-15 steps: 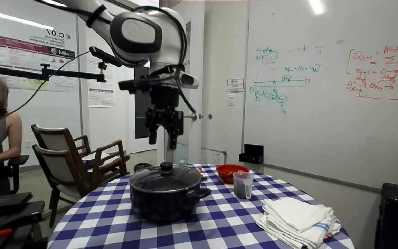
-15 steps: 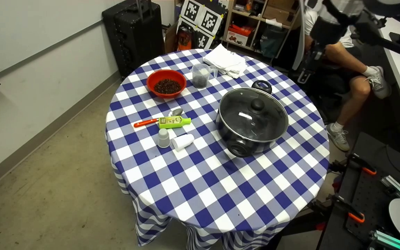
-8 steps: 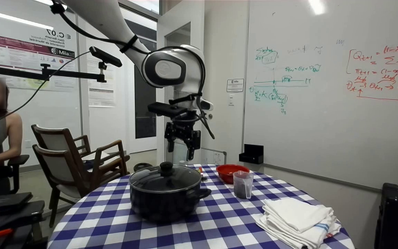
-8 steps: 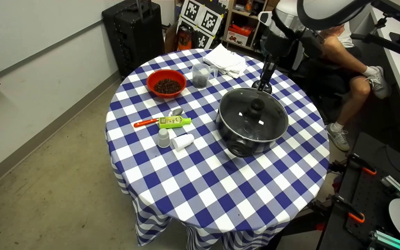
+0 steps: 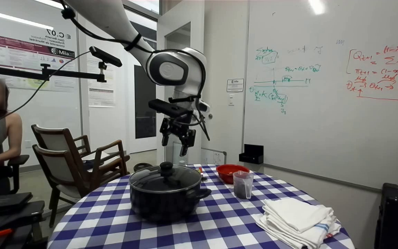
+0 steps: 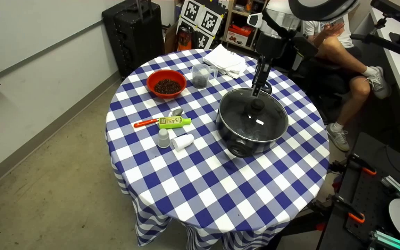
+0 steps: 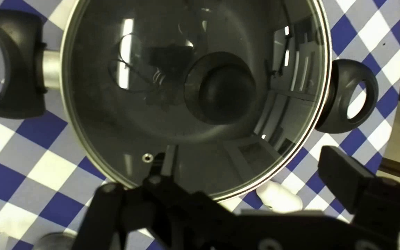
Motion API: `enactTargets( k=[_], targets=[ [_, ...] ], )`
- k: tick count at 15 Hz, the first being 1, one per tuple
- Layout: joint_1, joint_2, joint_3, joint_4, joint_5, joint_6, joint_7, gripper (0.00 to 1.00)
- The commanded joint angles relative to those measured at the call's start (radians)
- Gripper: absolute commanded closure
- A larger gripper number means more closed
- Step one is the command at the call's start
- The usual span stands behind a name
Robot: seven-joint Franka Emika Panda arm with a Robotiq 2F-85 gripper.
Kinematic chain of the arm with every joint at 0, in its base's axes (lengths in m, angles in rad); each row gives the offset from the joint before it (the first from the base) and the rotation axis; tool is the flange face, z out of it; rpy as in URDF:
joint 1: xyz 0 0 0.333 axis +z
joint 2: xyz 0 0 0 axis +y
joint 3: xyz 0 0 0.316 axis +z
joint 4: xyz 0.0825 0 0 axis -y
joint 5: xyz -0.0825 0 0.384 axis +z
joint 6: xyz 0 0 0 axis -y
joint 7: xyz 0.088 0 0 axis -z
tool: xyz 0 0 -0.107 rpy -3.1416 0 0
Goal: Remove the lid from the pot and put it on the table
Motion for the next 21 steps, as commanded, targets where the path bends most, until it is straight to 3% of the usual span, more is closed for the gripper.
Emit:
enactTargets(
  k=[1, 5, 10, 21],
  targets=[
    [0.023, 0.023, 0.011, 0.017, -0.016, -0.050, 0.029, 0.00],
    [0.066, 0.042, 0.001, -0.006, -0.069, -0.024, 0.141, 0.00],
    [0.108, 0.033, -0.055, -0.038, -0.208, -0.050, 0.388, 0.00],
    [0.122, 0.040, -0.078, -0.026, -0.283, -0.057, 0.559, 0.00]
  ],
)
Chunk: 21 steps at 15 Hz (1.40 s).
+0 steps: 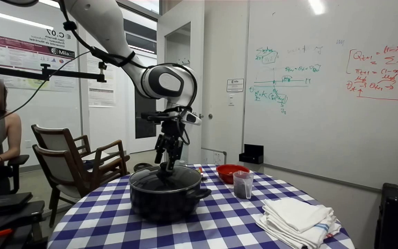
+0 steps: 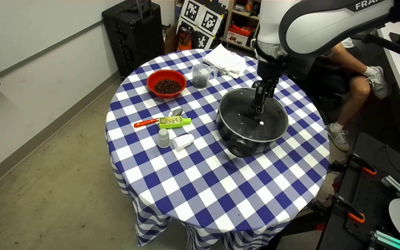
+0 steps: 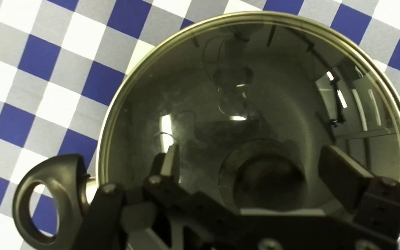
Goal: Remove the lid from the pot and put it on the table
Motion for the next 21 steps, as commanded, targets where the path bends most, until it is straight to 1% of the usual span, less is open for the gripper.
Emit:
enactTargets(
  k=[1, 7, 12, 16, 17, 21],
  targets=[
    [0.021, -0.004, -0.017, 0.009, -0.026, 0.008, 0.055, 0.00],
    [0.013, 0.005, -0.008, 0.011, -0.005, 0.084, 0.032, 0.00],
    [-0.001, -0.002, 0.001, 0.004, 0.031, 0.066, 0.005, 0.00],
    [-0.008, 0.004, 0.005, 0.003, 0.053, 0.078, -0.014, 0.00],
    [-0.010, 0.006, 0.007, 0.004, 0.058, 0.080, -0.020, 0.19],
    [-0.011, 0.007, 0.007, 0.005, 0.077, 0.082, -0.034, 0.47]
  ],
)
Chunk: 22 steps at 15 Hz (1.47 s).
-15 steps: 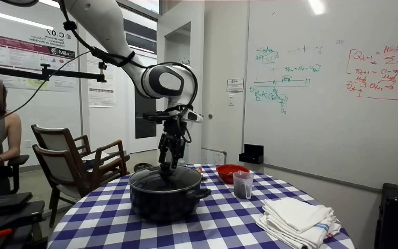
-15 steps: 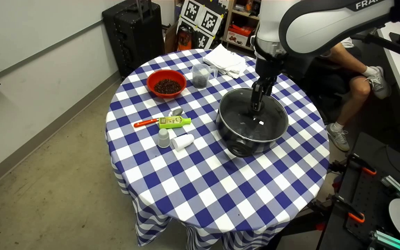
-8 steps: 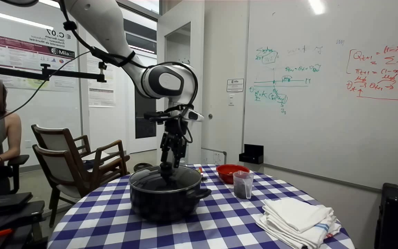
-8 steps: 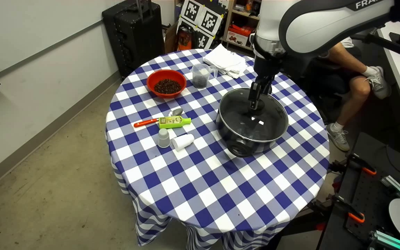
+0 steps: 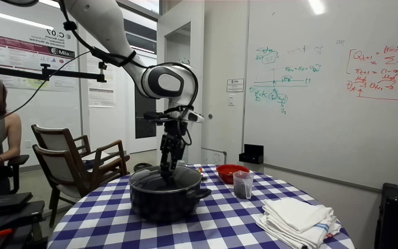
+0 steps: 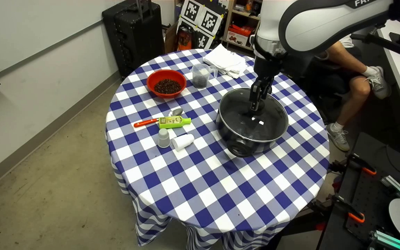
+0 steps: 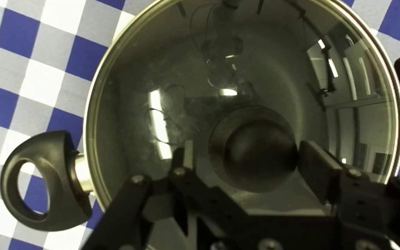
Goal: Remove the lid from the pot and put it on the table
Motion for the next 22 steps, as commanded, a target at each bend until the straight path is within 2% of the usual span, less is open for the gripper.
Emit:
enactTargets(
  k=[1, 3, 4, 10, 15, 19, 22],
  targets=[
    [-0.009, 0.007, 0.007, 0.008, 0.032, 0.003, -0.033, 0.56],
    [-0.009, 0.007, 0.011, 0.010, 0.044, 0.001, -0.037, 0.72],
    [-0.012, 0.005, 0.012, 0.009, 0.048, 0.003, -0.048, 0.75],
    [-0.063, -0.057, 0.041, -0.029, 0.142, 0.058, -0.227, 0.75],
    [-0.066, -0.185, 0.036, -0.080, 0.091, 0.111, -0.364, 0.75],
    [-0.054, -0.290, 0.018, -0.118, 0.038, 0.090, -0.364, 0.75],
    [-0.055, -0.357, -0.007, -0.176, 0.010, 0.031, -0.279, 0.75]
  ],
)
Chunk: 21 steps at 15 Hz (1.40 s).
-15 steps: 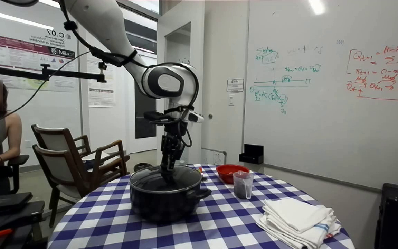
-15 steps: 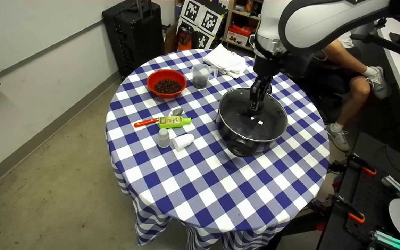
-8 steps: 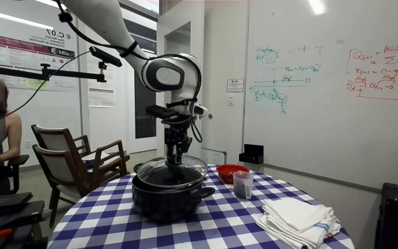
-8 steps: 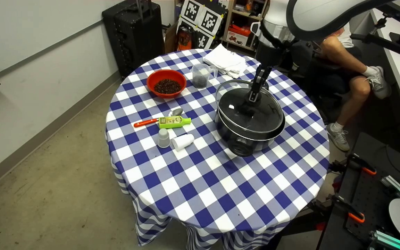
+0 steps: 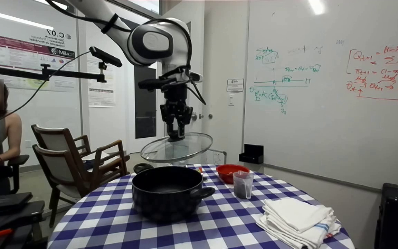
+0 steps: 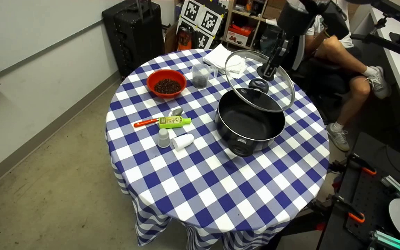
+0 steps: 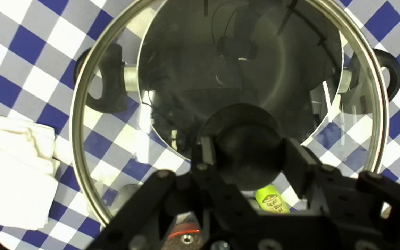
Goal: Remove the lid from the pot and put it on the table
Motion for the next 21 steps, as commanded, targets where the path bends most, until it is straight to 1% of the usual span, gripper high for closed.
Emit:
enactTargets(
  k=[1, 3, 7, 11, 13, 15, 18, 19, 20, 21],
  targets=[
    [-0.002, -0.116, -0.038, -0.108, -0.020, -0.061, 0.088, 0.75],
    [-0.014, -0.166, -0.063, -0.191, 0.015, -0.069, 0.136, 0.75],
    [-0.047, -0.275, -0.121, -0.372, 0.049, -0.031, 0.244, 0.75],
    [-0.091, -0.390, -0.172, -0.535, 0.049, -0.005, 0.362, 0.75],
    [-0.118, -0.426, -0.190, -0.610, 0.042, 0.036, 0.426, 0.75],
    [-0.148, -0.439, -0.190, -0.667, 0.009, 0.097, 0.518, 0.75],
    [-0.188, -0.407, -0.207, -0.737, 0.031, 0.221, 0.602, 0.75],
    [-0.197, -0.396, -0.213, -0.754, 0.039, 0.255, 0.616, 0.75],
    [-0.201, -0.343, -0.229, -0.721, 0.059, 0.274, 0.608, 0.75],
    [-0.207, -0.335, -0.240, -0.737, 0.068, 0.303, 0.607, 0.75]
  ],
)
